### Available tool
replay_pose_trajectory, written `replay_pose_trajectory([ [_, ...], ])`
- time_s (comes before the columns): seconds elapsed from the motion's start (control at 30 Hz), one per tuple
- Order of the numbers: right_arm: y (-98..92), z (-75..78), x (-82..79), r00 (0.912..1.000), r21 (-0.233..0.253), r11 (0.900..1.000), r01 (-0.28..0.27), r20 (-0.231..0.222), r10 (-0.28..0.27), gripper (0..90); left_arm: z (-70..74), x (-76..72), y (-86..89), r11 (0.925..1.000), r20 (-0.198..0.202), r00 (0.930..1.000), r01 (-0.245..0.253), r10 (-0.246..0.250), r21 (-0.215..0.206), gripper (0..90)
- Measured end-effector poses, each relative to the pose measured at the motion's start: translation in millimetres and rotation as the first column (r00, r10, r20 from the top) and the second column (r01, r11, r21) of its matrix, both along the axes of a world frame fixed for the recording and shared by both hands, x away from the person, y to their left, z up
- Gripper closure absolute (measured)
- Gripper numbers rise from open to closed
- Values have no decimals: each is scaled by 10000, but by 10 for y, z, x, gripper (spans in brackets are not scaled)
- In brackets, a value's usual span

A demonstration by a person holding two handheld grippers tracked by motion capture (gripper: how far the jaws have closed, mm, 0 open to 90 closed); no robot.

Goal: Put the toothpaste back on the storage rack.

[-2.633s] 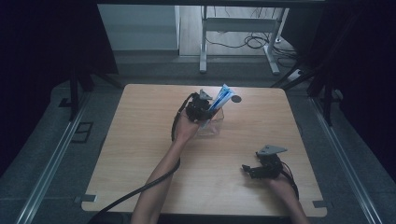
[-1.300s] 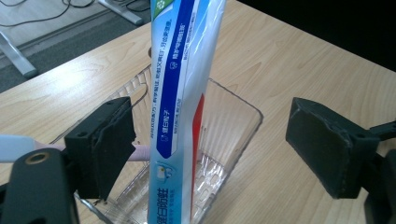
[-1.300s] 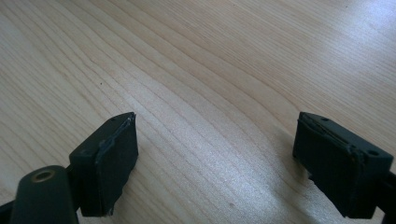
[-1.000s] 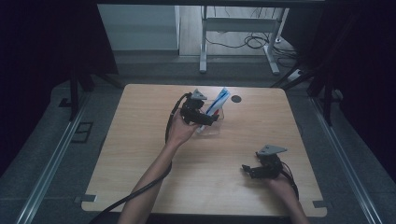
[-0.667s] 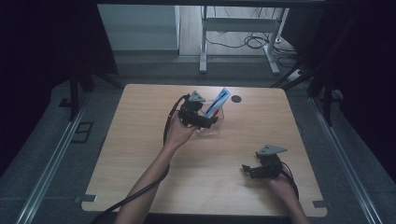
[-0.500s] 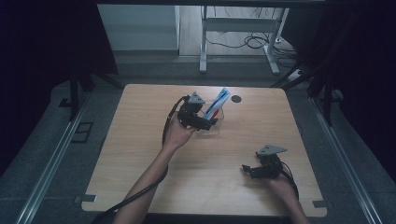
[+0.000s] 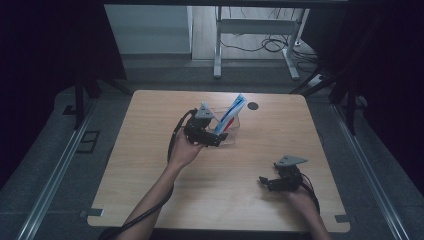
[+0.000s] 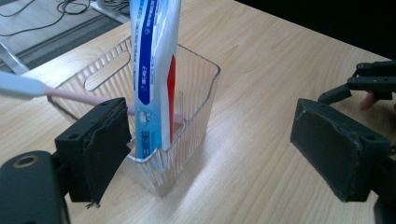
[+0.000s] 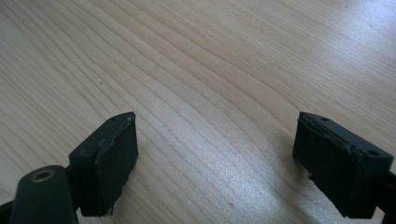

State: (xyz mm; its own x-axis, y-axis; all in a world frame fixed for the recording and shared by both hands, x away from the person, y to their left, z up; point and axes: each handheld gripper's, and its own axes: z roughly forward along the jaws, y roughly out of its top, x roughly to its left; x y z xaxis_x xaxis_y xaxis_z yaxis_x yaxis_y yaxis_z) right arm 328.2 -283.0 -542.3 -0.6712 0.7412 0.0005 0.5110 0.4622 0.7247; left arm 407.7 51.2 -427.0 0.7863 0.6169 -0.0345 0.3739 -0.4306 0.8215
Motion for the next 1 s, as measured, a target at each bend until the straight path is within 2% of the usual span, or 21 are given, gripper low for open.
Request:
replay_pose_trajectory([
  [0.33, 1, 0, -1, 10000, 8, 10000, 8, -8, -8, 140, -54, -134, 161, 9999, 13, 10000, -98, 98, 119, 130],
  [0.57, 1, 0, 0, 10000, 1, 10000, 2, 10, -2, 140, -117, -230, 286, 9997, -104, 9997, -234, 233, -116, 132],
  [0.8, 2, 0, 0, 10000, 13, 10000, 16, 7, -16, 141, -192, -302, 423, 9992, -267, 9991, -334, 328, -225, 133],
  [1.0, 2, -1, 0, 10000, 11, 10000, 16, 7, -16, 141, -212, -375, 532, 9988, -235, 9988, -437, 431, -232, 134],
])
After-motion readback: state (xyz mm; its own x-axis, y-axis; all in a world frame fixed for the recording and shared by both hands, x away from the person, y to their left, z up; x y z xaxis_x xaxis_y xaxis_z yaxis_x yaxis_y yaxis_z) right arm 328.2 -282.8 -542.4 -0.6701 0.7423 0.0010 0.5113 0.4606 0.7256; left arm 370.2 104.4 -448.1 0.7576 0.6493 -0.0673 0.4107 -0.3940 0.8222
